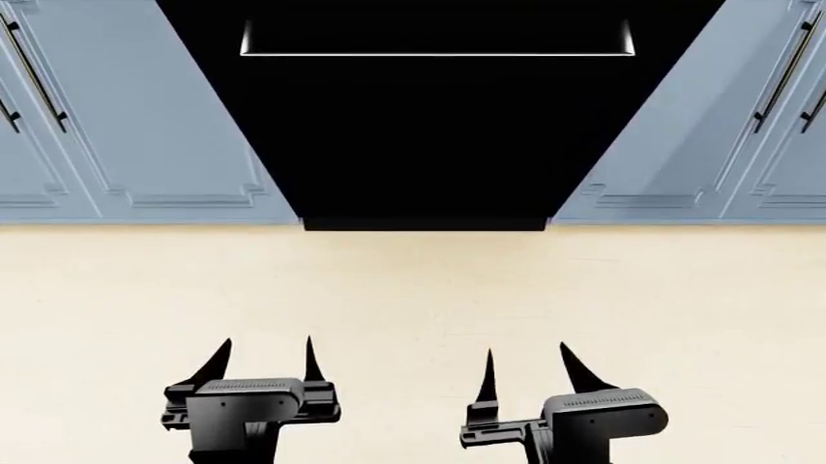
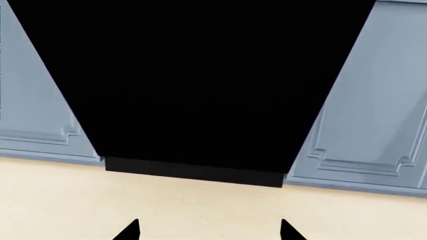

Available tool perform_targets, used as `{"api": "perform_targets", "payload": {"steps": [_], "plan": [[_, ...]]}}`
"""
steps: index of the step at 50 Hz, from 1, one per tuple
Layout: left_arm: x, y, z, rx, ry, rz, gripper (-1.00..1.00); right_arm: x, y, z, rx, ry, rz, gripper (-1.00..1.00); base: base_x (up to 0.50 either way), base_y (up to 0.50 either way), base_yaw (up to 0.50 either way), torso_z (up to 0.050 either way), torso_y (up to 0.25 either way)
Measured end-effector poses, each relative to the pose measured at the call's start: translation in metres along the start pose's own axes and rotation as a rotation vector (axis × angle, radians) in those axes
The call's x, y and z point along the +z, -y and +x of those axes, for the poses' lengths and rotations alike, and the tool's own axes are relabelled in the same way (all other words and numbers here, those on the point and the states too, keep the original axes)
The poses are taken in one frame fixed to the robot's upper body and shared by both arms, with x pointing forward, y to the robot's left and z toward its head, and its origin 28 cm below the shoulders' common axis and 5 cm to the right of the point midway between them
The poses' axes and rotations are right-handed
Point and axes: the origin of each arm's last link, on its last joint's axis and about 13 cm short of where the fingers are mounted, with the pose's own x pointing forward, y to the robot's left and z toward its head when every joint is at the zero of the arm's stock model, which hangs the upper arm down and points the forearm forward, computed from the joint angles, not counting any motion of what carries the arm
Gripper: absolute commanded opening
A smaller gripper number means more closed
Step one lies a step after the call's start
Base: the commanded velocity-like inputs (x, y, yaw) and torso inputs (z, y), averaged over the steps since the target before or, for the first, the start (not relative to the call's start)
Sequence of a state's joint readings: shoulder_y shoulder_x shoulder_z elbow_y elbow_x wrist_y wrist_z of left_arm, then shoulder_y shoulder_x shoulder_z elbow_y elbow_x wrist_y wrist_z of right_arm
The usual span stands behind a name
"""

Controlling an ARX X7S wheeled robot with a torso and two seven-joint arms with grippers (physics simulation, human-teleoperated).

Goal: Close the dishwasher door

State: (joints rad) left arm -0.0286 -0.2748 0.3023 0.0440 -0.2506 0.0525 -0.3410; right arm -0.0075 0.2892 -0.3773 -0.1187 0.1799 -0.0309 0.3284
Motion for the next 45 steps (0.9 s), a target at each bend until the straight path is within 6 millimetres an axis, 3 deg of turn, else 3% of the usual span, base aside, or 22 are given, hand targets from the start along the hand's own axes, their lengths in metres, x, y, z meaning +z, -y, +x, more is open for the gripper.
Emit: {"api": "perform_targets", "payload": {"steps": [45], "plan": [[0.0019, -0.0014, 0.0011, 0.025, 0.018, -0.018, 1.0, 0.002, -0.0005, -0.0003, 0.017, -0.007, 0.006, 1.0, 0.49, 0.0, 0.0, 0.0, 0.0]]}}
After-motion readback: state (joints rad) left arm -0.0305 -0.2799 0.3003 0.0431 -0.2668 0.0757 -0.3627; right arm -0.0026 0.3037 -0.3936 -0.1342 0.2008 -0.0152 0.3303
